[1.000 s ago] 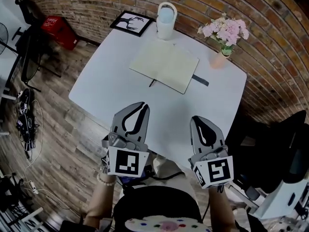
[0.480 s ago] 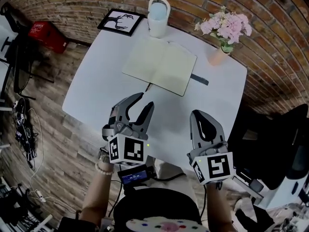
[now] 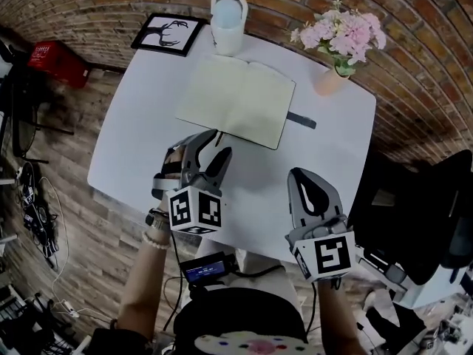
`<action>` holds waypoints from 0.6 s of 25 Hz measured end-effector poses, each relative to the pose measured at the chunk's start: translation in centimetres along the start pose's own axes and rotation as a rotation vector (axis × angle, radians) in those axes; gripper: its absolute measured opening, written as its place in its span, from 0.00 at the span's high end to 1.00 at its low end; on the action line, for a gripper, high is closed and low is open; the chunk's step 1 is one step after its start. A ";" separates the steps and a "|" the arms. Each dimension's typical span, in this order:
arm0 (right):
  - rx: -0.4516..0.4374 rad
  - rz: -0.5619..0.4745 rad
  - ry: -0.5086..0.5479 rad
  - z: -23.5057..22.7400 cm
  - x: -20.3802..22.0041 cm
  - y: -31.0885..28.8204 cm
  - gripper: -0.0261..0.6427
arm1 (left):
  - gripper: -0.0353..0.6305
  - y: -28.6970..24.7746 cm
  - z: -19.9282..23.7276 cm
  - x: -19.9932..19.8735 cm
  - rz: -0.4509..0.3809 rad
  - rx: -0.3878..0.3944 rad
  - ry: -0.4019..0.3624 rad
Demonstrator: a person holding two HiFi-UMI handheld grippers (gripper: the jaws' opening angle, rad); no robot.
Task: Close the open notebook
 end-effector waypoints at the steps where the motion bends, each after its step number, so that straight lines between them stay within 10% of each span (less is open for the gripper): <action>1: 0.005 0.007 -0.002 -0.2 0.1 -0.1 0.91 | 0.63 -0.5 -0.1 0.2 0.002 0.009 -0.024; 15: 0.058 0.041 -0.046 -1.0 1.0 -0.9 0.91 | 0.62 -5.2 -2.4 2.2 0.028 0.107 -0.302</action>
Point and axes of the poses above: the fingertips, and each gripper's own axes: y backward along the fingers, z to its left, x out of its underside, the point moved 8 cm from there along y, backward along the fingers, and after that the axes turned 12 degrees about -x, right-handed, at the moved point
